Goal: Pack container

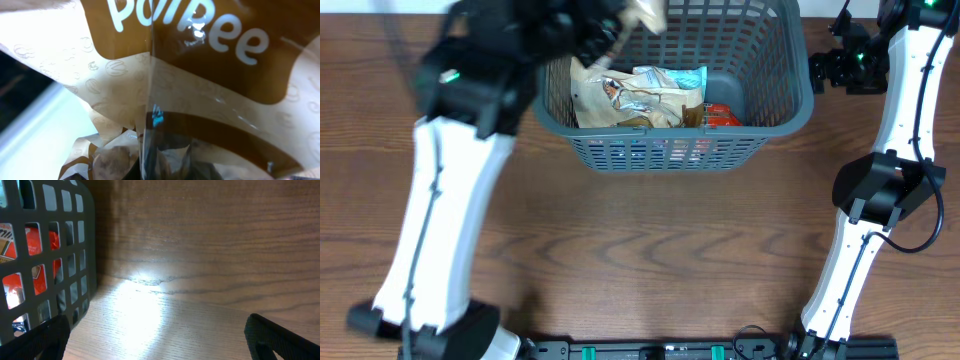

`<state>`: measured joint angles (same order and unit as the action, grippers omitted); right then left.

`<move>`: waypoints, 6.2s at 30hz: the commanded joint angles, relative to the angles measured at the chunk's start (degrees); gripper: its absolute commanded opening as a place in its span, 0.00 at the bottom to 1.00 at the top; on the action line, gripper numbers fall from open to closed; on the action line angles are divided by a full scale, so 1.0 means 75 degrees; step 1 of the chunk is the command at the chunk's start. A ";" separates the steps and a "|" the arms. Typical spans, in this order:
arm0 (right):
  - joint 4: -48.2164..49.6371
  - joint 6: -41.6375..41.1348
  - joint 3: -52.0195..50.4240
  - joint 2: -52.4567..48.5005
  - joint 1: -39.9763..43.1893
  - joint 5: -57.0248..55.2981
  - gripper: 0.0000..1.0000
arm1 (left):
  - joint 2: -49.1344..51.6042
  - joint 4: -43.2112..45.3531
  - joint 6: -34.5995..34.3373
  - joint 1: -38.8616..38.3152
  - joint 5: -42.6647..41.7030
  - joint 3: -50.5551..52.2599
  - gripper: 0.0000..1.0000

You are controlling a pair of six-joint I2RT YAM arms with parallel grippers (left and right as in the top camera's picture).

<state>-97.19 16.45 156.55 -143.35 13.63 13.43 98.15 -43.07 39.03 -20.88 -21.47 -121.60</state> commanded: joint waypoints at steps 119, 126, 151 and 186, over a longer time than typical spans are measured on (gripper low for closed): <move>0.4412 -0.4301 -1.2925 1.2607 -0.4028 -0.4080 0.99 | -0.7023 -0.1501 -0.1804 0.3016 0.0592 0.7956 0.99; 0.4331 -0.4275 -1.3012 1.2677 -0.4028 -0.4077 0.99 | -0.7006 -0.1507 -0.1807 0.3016 0.0612 0.7956 0.99; 0.4068 -0.4275 -1.3041 1.2858 -0.4013 -0.4077 0.99 | -0.7006 -0.1507 -0.1807 0.3016 0.0609 0.7956 0.99; 0.6677 -0.6924 -1.6999 1.8208 -0.2562 -0.4925 0.99 | -0.7006 -0.1507 -0.1807 0.3016 0.0612 0.7956 0.99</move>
<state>-47.22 -23.55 30.79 -8.05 -6.44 -18.15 45.65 -54.17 24.47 2.02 -16.56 -62.22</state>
